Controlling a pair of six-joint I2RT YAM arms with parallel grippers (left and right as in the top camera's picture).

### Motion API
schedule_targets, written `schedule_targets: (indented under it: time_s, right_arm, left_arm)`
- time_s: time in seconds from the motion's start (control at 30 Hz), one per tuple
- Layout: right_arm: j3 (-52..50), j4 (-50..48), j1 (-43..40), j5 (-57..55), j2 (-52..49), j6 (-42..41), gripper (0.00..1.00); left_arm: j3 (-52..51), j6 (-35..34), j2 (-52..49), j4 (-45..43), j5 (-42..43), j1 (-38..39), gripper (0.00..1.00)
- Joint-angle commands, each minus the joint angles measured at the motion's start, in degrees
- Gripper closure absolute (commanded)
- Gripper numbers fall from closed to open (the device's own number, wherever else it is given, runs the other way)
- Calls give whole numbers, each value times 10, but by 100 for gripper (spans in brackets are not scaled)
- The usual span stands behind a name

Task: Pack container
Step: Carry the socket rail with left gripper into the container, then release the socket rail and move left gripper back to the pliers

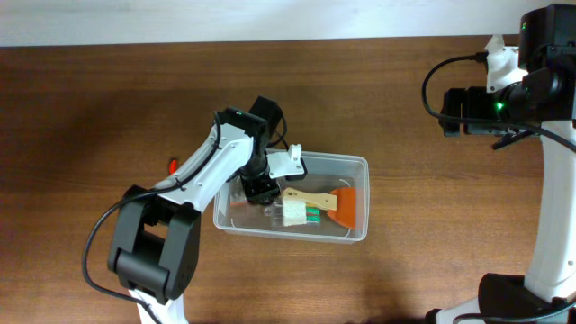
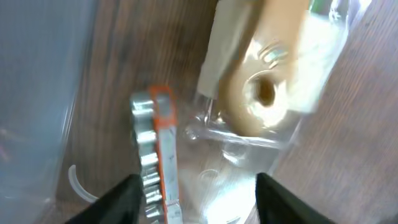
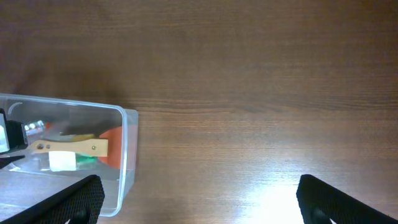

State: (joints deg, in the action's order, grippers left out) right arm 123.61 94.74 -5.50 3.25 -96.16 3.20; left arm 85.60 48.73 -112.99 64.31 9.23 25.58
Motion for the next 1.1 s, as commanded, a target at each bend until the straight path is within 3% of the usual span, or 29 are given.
schedule_targets:
  time_s: [0.0, 0.17, 0.33, 0.37, 0.43, 0.57, 0.77, 0.9, 1.07]
  right_arm:
    - [-1, 0, -2, -5, 1, -1, 1]
    - [-1, -1, -2, -5, 1, -1, 1]
    - [-1, -2, -2, -5, 1, -1, 1]
    - [-1, -2, -2, -5, 1, -1, 1]
    - [-1, -2, -2, -5, 1, -1, 1]
    - [-1, -2, -2, -5, 1, -1, 1]
    - [-1, -2, -2, -5, 1, -1, 1]
    - [-1, -3, -2, -5, 1, -1, 2]
    - [-1, -5, -2, -5, 1, -1, 2]
  left_arm:
    - [-3, 0, -2, 3, 6, -1, 34]
    - [20, -63, 9, 2, -57, -1, 32]
    - [109, -135, 51, 26, -149, -8, 27]
    - [131, -147, 60, 40, -154, -12, 23]
    - [184, -181, 82, 75, -157, -26, 1]
    - [241, -248, 118, 90, -155, -85, 1]
    - [233, -365, 117, 86, -155, -238, 1]
    - [209, -367, 90, 73, -113, -320, 1]
    - [148, -364, 45, 42, -109, -336, 1]
